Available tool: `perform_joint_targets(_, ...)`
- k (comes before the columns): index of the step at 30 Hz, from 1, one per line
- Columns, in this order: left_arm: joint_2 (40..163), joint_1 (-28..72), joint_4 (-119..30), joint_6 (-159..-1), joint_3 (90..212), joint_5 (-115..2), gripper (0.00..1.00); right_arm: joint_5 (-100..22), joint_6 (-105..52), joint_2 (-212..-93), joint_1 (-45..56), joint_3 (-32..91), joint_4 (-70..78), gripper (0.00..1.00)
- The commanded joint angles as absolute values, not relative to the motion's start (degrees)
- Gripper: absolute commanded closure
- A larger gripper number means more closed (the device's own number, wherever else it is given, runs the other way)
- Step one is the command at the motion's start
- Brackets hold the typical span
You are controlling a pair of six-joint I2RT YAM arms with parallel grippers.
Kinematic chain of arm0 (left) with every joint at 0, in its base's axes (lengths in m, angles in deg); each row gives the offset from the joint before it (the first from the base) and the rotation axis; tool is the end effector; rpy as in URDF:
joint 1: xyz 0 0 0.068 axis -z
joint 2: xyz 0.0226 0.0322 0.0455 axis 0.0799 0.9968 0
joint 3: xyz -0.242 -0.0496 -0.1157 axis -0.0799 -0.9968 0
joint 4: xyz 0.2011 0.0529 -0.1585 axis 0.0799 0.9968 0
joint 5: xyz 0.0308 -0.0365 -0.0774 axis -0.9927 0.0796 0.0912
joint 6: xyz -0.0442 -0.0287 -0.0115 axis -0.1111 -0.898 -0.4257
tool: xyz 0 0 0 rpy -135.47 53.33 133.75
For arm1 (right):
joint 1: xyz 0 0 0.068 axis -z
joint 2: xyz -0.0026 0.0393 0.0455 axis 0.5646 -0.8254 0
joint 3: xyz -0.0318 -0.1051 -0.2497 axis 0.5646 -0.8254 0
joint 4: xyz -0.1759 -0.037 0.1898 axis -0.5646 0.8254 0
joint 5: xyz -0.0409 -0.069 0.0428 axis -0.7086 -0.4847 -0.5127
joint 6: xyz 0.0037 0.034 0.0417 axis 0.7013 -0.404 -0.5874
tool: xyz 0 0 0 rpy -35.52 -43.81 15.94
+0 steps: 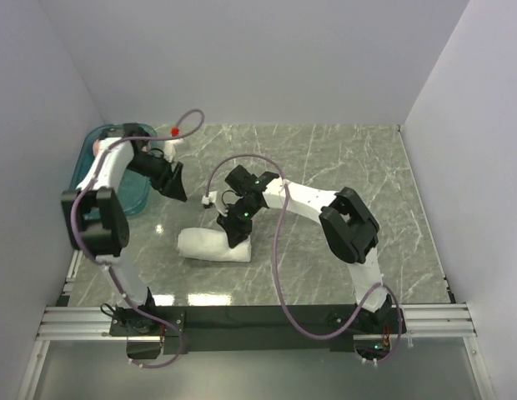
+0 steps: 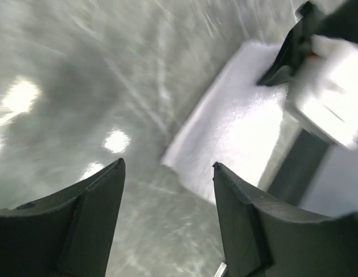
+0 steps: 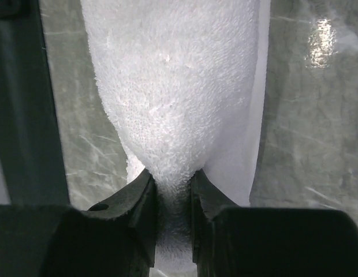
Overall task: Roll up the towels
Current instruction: Roll the towel
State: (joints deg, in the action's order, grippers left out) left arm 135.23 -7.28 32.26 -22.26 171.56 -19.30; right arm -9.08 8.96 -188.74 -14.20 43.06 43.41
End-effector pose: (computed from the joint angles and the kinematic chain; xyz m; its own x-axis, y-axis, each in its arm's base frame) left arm 0.3577 -0.0085 0.2523 -0.7284 0.4711 -0.4975 0.6849 0.5210 -0.5095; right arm 0.2646 0.3328 0.1892 -0.1864 -0.7804 -0.5968 -0.9460 -0.0213 0.3234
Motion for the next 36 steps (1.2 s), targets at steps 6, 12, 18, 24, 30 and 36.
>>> perform_joint_targets(6, 105.7, -9.3, 16.5, -20.3, 155.6, -22.2, 0.22, -1.5, 8.5, -200.6, -10.0, 48.4, 58.6, 1.00)
perform_joint_targets(12, 89.9, 0.7, 11.8, -13.8, 140.0, -31.8, 0.15, 2.3, 8.6, -205.6, -8.8, 52.1, 61.5, 1.00)
perform_joint_targets(18, 81.1, 17.6, 3.4, -17.2, 127.8, -40.9, 0.10, 4.8, 7.4, -209.5, -7.9, 55.3, 62.3, 1.00)
perform_joint_targets(24, 81.2, 27.7, -4.9, -20.1, 120.6, -48.4, 0.03, 6.6, 6.5, -213.1, -6.7, 58.1, 63.3, 1.00)
perform_joint_targets(30, 81.9, 34.8, -11.6, -22.2, 115.3, -52.6, 0.01, 8.4, 6.6, -216.4, -5.5, 60.3, 65.4, 1.00)
perform_joint_targets(36, 84.1, 39.3, -22.6, -23.5, 108.9, -59.8, 0.01, 9.1, 6.8, -218.3, -5.2, 61.2, 66.0, 1.00)
